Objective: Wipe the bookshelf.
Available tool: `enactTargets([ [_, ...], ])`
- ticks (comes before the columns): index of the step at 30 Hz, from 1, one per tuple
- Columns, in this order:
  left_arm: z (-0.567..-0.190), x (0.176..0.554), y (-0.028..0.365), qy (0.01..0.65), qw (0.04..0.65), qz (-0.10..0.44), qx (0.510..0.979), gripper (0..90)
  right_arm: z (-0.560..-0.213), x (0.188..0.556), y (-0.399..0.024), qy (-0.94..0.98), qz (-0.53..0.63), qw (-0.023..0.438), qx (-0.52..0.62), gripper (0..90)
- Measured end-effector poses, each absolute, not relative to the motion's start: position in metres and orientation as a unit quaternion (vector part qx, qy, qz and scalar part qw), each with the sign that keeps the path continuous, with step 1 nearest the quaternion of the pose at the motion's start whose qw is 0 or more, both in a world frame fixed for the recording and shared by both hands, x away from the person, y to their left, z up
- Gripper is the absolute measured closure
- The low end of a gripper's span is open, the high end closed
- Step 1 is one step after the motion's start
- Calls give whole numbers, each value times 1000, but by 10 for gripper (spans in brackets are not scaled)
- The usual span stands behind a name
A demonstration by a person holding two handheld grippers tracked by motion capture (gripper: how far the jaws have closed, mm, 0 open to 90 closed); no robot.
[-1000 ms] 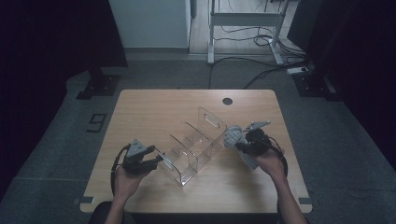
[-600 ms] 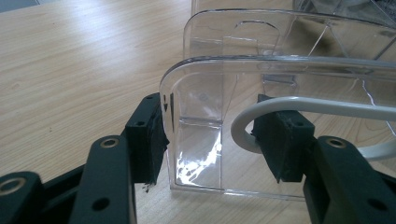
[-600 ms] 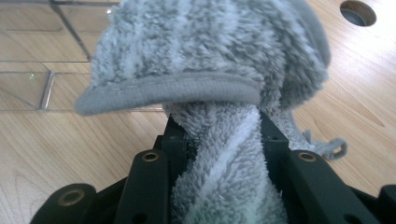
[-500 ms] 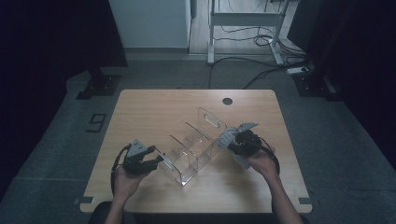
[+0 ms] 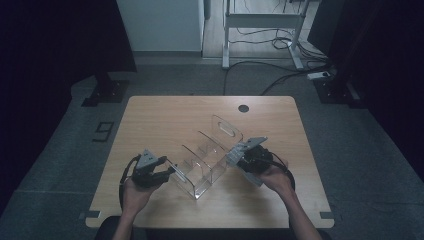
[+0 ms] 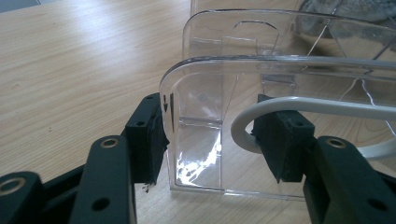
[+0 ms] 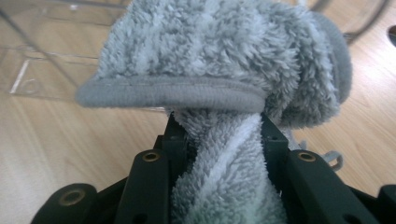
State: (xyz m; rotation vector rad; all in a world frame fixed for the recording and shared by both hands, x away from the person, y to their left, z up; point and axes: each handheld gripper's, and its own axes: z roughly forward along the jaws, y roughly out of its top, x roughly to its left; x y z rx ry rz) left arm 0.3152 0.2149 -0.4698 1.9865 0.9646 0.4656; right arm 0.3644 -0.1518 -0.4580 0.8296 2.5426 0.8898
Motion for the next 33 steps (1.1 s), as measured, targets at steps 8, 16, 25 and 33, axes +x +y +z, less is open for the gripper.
enactTargets([
  [8, -470, 315, 215, 387, 428, 187, 795, 451, -459, 354, -140, 899, 313, 145, 271, 637],
  [16, -470, 315, 214, 388, 428, 188, 795, 451, -459, 344, -128, 907, 310, 136, 249, 637],
  [25, -470, 315, 212, 390, 426, 191, 794, 451, -458, 331, -112, 917, 311, 122, 220, 637],
  [33, -469, 315, 211, 392, 422, 193, 794, 451, -458, 319, -98, 922, 315, 101, 199, 637],
])
